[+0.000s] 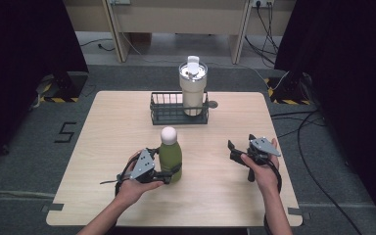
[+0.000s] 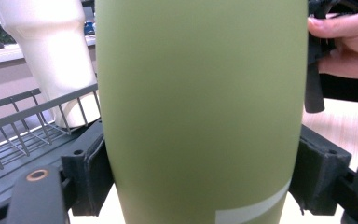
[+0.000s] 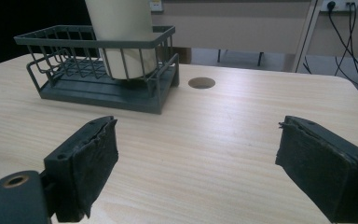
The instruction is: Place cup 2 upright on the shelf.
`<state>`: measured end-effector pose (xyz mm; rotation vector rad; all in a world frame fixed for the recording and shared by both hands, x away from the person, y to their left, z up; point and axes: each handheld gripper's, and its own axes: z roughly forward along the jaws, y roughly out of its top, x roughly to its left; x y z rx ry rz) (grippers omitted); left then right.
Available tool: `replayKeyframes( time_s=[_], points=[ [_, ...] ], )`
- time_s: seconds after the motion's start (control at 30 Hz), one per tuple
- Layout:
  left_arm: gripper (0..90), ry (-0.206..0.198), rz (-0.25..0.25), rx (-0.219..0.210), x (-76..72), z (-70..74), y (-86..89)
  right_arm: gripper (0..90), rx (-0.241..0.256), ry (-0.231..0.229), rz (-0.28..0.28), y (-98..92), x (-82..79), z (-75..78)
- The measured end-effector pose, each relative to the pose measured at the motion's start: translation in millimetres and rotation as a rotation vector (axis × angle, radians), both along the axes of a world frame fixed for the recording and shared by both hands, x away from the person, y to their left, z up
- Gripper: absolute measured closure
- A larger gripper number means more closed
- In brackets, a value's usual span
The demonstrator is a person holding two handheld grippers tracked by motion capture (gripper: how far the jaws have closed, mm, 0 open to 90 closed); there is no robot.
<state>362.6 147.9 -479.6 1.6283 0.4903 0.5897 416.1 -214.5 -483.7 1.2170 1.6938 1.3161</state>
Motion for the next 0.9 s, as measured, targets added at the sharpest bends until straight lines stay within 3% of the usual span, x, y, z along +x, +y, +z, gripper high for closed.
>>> replayKeyframes(
  time_s=[0.33, 0.9],
  points=[
    [20.0, -0.016, 0.018, -0.005, 1.0, 9.7, 3.9, 12.6, 0.004, 0.002, -0.007, 0.0, -0.1, 0.2],
    [20.1, -0.023, 0.092, -0.003, 15.2, 26.0, 13.6, 12.9, 0.008, 0.004, -0.013, -0.5, -0.5, 0.7]
  ],
)
